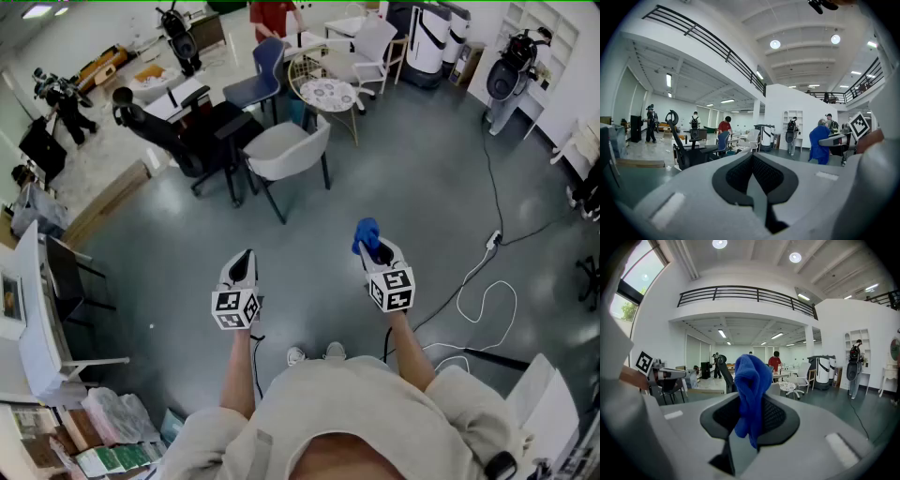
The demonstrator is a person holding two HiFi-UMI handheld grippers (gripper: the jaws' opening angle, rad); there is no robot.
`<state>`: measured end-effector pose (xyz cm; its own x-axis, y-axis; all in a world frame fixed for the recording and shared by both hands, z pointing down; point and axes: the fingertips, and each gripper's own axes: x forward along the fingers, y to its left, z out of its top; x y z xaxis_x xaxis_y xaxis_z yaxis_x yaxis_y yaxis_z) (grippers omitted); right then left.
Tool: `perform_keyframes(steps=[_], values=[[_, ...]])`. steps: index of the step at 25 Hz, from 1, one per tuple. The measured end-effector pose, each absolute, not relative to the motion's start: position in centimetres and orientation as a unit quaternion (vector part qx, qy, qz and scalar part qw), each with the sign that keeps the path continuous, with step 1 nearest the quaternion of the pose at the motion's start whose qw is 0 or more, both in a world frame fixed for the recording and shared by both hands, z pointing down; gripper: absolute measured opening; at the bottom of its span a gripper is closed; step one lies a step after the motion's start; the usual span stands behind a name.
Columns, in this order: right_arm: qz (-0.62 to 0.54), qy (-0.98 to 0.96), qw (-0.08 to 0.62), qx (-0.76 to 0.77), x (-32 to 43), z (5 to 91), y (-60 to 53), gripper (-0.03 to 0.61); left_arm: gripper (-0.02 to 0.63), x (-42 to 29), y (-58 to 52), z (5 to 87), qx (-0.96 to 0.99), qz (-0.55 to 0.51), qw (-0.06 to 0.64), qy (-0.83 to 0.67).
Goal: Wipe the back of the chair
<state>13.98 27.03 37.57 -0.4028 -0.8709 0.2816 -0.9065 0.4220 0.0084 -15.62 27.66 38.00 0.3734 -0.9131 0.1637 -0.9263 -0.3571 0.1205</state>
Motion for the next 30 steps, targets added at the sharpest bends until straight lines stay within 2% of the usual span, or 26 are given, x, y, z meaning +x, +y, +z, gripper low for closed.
perform_keyframes(steps=[21,30], values=[[0.08,-0.848,0.111,0.511,18.0,38.6,26.6,0.107,0.001,-9.5,27.4,38.0,0.819,0.043,0.094,-0.565],[0.088,-0.853,0.119,0.501,17.6,39.8,24.8,0.107,0.001,-9.3,26.0,38.9,0.816,0.046,0.101,-0.568]])
